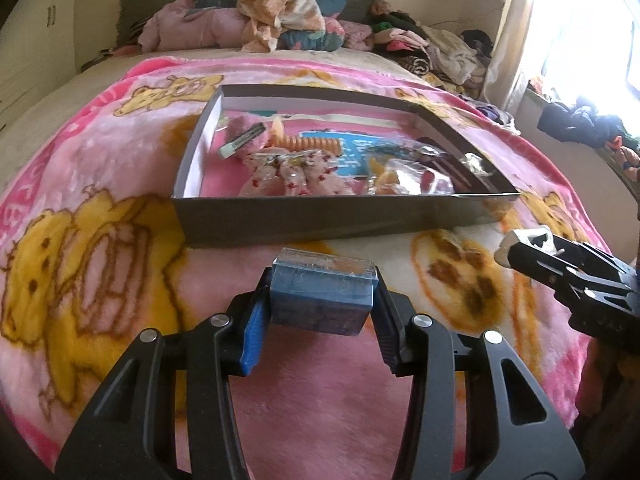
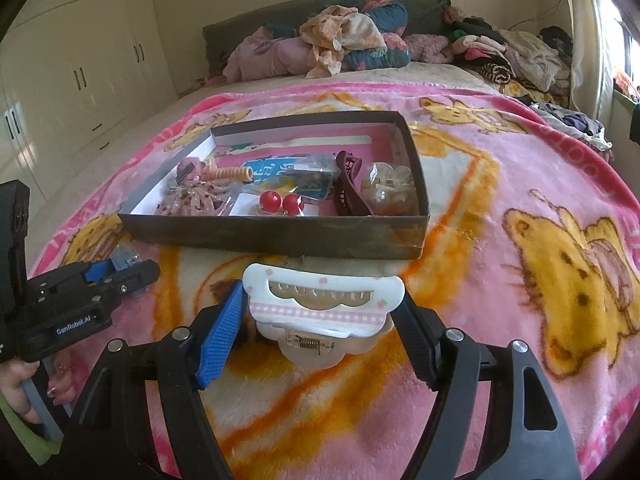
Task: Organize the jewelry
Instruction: 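Carry the blue sponge with the left tool into the box while the right carries the claw clip there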
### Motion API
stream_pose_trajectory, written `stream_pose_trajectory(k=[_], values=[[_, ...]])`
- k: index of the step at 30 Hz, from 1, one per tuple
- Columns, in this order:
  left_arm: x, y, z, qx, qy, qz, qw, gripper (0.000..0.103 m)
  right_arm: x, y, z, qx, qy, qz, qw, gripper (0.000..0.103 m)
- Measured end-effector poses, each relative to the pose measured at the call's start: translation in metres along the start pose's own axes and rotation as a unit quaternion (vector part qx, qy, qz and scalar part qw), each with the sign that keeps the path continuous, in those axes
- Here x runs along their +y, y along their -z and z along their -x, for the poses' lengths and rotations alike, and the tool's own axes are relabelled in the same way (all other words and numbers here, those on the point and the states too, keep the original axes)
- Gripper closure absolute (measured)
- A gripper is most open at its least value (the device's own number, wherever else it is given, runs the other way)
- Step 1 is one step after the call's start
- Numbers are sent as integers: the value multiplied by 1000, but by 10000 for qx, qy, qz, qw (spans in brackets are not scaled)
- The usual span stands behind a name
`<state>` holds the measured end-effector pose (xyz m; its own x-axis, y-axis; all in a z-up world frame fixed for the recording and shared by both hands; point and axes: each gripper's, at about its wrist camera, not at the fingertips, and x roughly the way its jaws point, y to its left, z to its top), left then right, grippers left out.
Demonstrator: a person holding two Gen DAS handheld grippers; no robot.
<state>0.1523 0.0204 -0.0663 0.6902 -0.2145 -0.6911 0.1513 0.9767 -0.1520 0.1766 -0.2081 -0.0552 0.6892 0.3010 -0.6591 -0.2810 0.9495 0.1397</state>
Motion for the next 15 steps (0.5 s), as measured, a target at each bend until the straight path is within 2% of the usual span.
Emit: stream_pose_trajectory(k=[7,15], values=[[-7,-10,11,-178,157,-70,9997,66,-3,-7,13,-166,-47,-68,9998,33],[-10,-26,17,-356,168,-77,9992,66,-1,-21,20,-314,-103,-14,9995,33]])
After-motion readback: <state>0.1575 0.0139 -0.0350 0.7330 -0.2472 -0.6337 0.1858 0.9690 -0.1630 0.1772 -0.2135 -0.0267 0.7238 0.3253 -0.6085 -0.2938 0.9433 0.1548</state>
